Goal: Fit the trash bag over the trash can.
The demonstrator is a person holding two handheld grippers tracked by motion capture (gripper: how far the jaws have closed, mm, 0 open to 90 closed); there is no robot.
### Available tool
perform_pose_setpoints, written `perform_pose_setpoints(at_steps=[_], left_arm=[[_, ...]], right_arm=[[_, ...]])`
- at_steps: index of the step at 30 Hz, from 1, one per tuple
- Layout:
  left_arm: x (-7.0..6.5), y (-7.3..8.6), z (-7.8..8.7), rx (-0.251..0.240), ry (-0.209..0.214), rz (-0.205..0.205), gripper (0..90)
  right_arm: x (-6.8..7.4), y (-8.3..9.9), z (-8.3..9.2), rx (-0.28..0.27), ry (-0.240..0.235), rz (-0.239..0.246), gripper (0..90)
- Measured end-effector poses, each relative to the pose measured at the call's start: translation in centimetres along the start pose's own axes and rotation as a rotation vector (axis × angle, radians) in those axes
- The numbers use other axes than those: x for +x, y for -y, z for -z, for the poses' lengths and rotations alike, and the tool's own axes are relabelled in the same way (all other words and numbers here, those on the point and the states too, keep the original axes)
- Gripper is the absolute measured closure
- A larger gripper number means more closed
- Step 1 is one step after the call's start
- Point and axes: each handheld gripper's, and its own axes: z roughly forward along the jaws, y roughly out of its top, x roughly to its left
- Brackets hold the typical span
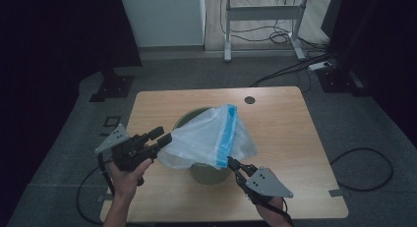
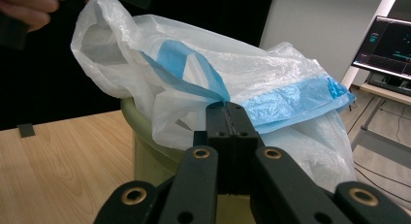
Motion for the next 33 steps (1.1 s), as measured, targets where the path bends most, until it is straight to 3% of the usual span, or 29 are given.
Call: perform_pose_setpoints(at_steps=[8, 13, 15, 18, 22, 24, 33], left_arm=[[1.0, -1.3, -2.5, 0.089, 0.009, -0.038, 43.9], [0.7, -1.5, -4.3, 0.168, 0.007, -0.089, 42.5], [0.6, -1.5, -4.8, 0.195, -0.012, -0.11, 46.0], [0.4, -1.2, -5.3, 0.201, -0.034, -0.128, 64.8], [0.2, -0.9, -5.4, 0.182, -0.051, -0.147, 83.9], [0.2, -0.6, -5.1, 0.148, -0.069, -0.156, 89.5], [1.1, 0.8, -2.0, -0.03, -0.067, -0.051, 89.9]], right_arm=[[0.0, 0.0, 0.0, 0.011, -0.003, 0.021, 89.1], [-0.2, 0.0, 0.1, 0.014, -0.001, 0.025, 89.1], [-0.1, 0.0, 0.1, 0.013, -0.001, 0.023, 89.1], [-0.1, 0.0, 0.1, 0.013, -0.001, 0.027, 89.1], [0.0, 0.0, 0.1, 0.013, -0.003, 0.029, 89.1], [0.0, 0.0, 0.2, 0.01, -0.004, 0.027, 89.1], [0.8, 0.5, 1.1, 0.019, -0.033, 0.026, 89.0]])
